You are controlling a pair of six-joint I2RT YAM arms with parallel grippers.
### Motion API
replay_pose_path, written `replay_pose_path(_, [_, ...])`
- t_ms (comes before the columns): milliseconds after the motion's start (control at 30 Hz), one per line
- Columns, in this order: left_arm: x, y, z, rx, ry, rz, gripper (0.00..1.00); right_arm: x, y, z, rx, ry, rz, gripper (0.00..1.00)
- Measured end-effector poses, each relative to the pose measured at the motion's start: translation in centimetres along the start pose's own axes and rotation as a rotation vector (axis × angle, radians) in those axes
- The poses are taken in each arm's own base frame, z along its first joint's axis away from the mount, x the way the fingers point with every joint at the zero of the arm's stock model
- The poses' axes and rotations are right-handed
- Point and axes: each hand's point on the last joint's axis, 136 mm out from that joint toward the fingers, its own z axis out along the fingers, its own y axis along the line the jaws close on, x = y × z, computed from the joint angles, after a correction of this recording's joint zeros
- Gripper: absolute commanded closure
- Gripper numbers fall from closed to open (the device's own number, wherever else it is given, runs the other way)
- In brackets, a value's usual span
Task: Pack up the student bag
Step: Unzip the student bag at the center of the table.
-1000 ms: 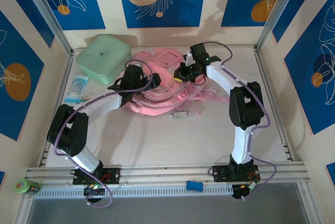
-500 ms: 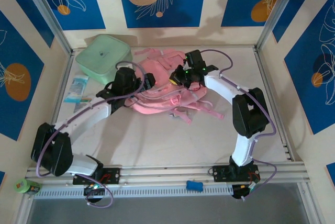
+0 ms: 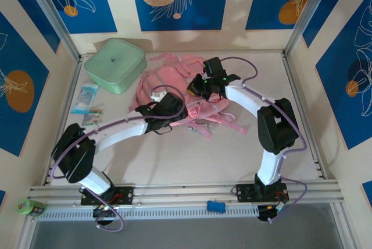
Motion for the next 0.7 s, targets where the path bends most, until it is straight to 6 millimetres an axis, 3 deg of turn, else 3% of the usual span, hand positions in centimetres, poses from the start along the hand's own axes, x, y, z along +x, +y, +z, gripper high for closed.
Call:
replay_pose_path(133, [-1.2, -1.2, -0.1, -0.019, -0.031, -0.035, 0.01, 0.1, 0.1, 0.0, -0.002, 0.0, 0.009, 1.0])
replay_pose_path(333, [-2.7, -1.3, -0.3, -0.085, -0.068, -0.029, 0.01, 0.1, 0.0, 0.1, -0.004, 0.0, 0.019, 1.0])
replay_pose_path(700, [-2.2, -0.5, 2.6, -0.209, -0.035, -0.001, 0.01, 0.1, 0.1, 0.1, -0.009, 0.0, 0.032, 1.0])
